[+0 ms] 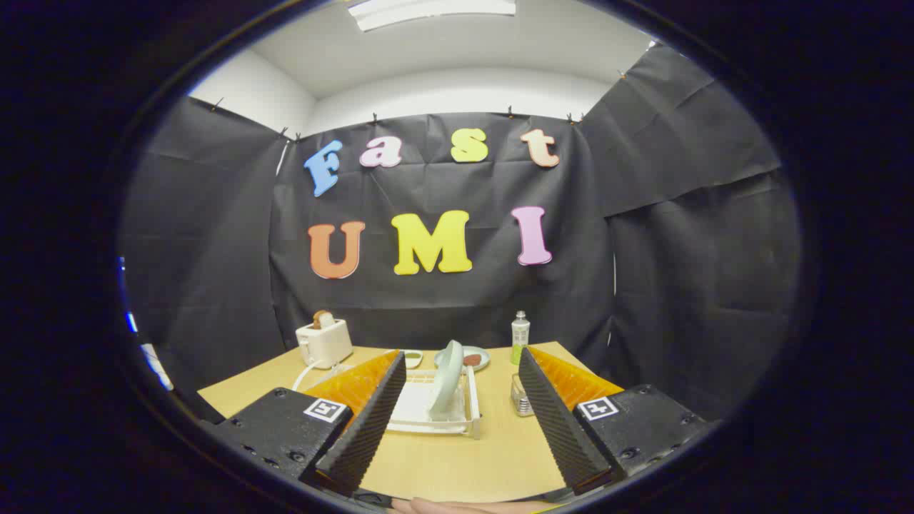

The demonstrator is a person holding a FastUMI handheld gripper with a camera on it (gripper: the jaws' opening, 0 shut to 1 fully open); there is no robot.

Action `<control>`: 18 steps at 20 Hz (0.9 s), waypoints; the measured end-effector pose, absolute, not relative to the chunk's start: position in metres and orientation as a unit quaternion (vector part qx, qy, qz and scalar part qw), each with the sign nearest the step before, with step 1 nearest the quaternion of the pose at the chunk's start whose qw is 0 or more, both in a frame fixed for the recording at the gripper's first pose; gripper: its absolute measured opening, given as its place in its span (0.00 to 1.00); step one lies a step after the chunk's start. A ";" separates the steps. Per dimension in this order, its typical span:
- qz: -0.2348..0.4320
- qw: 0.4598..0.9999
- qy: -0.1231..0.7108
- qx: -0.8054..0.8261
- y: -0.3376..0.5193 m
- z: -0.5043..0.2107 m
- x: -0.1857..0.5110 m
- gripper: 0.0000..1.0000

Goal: Take the plate from the dish rack, then take the spoon from the basket and place it into the plate.

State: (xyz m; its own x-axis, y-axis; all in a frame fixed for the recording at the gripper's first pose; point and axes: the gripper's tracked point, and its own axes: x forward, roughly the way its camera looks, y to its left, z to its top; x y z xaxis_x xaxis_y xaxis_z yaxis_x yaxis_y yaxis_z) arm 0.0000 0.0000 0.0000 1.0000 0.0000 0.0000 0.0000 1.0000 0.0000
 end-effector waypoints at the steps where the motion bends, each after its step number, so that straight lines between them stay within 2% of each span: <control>1: 0.000 1.000 -0.001 0.003 -0.001 0.001 0.002 1.00; 13: -0.022 1.000 0.014 -0.006 -0.014 -0.012 0.026 1.00; 18: -0.015 0.996 0.071 -0.053 -0.009 -0.028 0.064 1.00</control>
